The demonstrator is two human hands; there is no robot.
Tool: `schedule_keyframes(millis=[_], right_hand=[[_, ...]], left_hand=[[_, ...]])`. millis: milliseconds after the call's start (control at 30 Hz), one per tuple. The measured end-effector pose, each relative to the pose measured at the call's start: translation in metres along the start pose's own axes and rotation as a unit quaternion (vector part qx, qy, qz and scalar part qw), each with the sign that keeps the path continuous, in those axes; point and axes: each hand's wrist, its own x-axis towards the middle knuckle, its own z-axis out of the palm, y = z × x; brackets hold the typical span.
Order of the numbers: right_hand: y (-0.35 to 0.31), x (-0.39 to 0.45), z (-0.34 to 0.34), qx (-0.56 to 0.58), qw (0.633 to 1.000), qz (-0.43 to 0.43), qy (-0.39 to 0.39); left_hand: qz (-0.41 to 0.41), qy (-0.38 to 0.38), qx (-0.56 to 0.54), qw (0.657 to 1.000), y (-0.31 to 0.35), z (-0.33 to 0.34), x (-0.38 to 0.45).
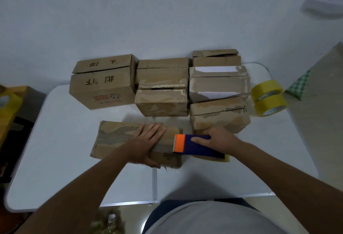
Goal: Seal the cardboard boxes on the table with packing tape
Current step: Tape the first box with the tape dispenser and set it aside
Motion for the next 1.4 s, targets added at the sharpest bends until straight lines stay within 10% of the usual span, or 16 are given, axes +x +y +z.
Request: schedule_keyframes(millis=[333, 600, 1400], right_hand=[[0.047, -0.001, 0.003, -0.048, 0.998, 0.027, 0.04], [0.039, 0.0, 0.009, -0.069, 0.997, 0.024, 0.03], [0.068, -0.023, 0.005, -0.031, 0.998, 0.023, 0.048]], left_hand=[[-0.012, -0.027, 0.014, 0.999, -0.002, -0.003, 0.004], [-0.217, 0.079, -0.165, 0.959, 0.082, 0.001, 0.044], [-0.313, 0.108, -0.153, 0.931, 0.119, 0.019, 0.064]])
